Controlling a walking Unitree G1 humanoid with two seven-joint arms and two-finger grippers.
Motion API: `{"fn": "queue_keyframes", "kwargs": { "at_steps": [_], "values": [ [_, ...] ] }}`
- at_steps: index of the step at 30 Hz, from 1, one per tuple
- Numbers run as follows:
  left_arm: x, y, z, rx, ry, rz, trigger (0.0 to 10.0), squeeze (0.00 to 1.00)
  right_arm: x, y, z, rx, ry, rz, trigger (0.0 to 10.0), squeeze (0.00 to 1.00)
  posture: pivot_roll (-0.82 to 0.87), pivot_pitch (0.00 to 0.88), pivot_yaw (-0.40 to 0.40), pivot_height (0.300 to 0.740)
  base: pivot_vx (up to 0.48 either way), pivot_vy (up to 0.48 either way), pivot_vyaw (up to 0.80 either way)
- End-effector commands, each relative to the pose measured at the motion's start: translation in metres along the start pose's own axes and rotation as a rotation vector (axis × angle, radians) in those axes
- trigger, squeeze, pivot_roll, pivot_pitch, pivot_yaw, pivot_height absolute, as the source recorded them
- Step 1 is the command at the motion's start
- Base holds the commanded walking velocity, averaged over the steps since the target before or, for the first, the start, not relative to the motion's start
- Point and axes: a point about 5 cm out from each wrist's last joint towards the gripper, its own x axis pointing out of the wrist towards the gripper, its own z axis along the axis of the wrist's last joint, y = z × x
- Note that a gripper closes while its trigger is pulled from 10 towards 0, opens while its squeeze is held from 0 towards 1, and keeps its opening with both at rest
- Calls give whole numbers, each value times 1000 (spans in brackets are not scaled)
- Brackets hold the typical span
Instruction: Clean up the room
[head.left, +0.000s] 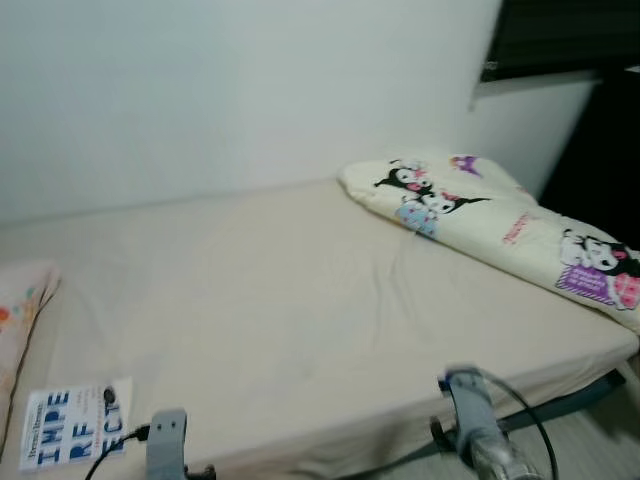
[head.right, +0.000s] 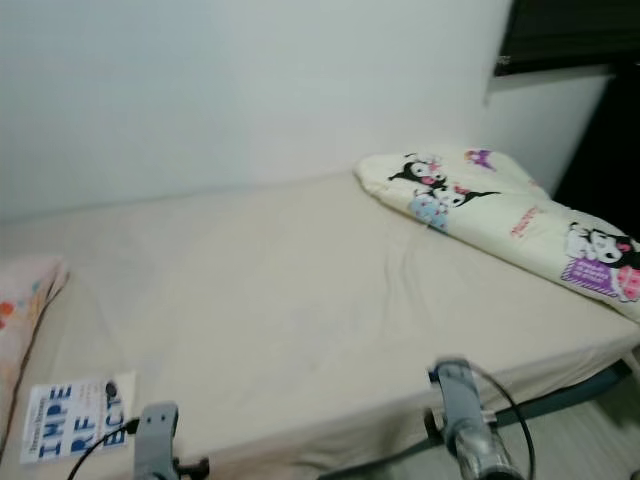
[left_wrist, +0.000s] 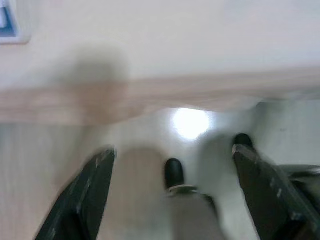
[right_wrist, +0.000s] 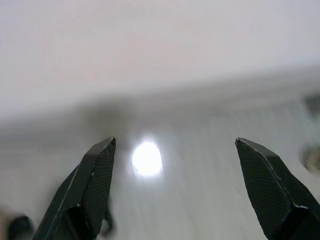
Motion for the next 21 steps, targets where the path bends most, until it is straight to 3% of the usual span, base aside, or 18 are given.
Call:
{"fn": "queue_keyframes", "kwargs": {
  "at_steps": [1, 4, 8, 21],
  "values": [
    [0, 3, 2, -15, 3, 19, 10000, 0, -2, 5, -14, -24, 41, 28, 10000, 0, -81, 23, 34, 740, 0, 0, -750],
    [0, 10, 1, -14, 10, 58, 10000, 0, -2, 13, -13, -52, 24, 67, 10000, 0, -82, 24, 35, 740, 0, -240, 0],
    [-1, 17, -1, 2, 28, 101, 10000, 0, -3, 12, -19, -39, 39, 58, 10000, 0, -83, 24, 36, 740, 0, -469, 0],
    [-1, 11, -3, 5, 44, 89, 10000, 0, -6, -1, -29, 3, 58, -1, 10000, 0, -110, 26, 47, 740, 0, -470, 0]
  ]
}}
